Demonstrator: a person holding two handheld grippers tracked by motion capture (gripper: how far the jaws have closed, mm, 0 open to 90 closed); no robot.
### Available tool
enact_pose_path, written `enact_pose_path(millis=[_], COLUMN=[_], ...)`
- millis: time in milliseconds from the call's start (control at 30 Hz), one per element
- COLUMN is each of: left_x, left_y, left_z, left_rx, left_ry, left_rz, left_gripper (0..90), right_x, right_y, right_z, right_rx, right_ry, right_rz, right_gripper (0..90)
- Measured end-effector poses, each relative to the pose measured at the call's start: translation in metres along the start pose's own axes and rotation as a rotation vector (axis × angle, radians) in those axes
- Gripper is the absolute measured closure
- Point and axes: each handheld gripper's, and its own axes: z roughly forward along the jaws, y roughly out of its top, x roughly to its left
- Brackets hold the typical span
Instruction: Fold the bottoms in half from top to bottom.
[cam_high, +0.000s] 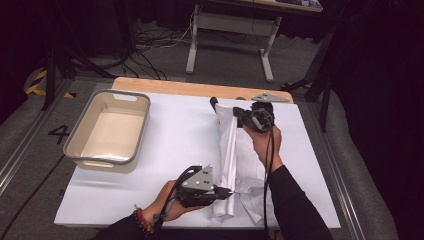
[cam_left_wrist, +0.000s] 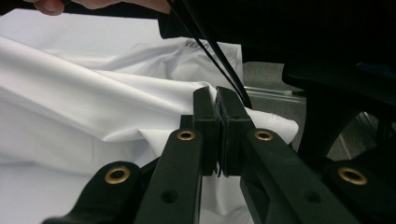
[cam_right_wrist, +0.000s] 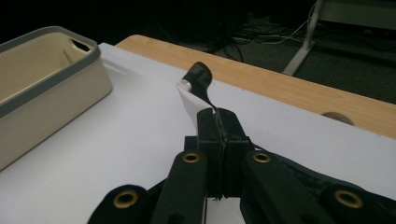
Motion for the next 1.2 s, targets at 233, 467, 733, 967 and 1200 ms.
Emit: enact_pose_path(millis=[233, 467, 733, 967, 1200], left_x=[0.01, 0.019, 0.024, 0.022, 0.024], left_y=[0.024, 0.033, 0.029, 0.031, 0.033], left_z=[0.032, 0.073, 0.112, 0.126, 0.096], left_rx=[0.006, 0.051, 0.069, 0.087, 0.074], left_ry=[-0.062, -0.074, -0.092, -0.063, 0.011], left_rz=[-0.004, -0.003, -0.041, -0.028, 0.002], left_gripper=[87.6, 87.3, 86.7, 75.4, 55.8], right_x=[-0.042, -0.083, -0.119, -0.134, -0.141], right_y=[-0.015, -0.038, -0.07, -0.094, -0.107], right_z=[-0.026, -0.035, -0.024, -0.016, -0.022], right_rx=[-0.017, 0.006, 0.07, 0.131, 0.156], right_ry=[-0.058, -0.119, -0.146, -0.189, -0.232], right_rz=[0.059, 0.107, 0.152, 0.185, 0.186], right_gripper=[89.8, 89.8, 89.6, 89.4, 87.2])
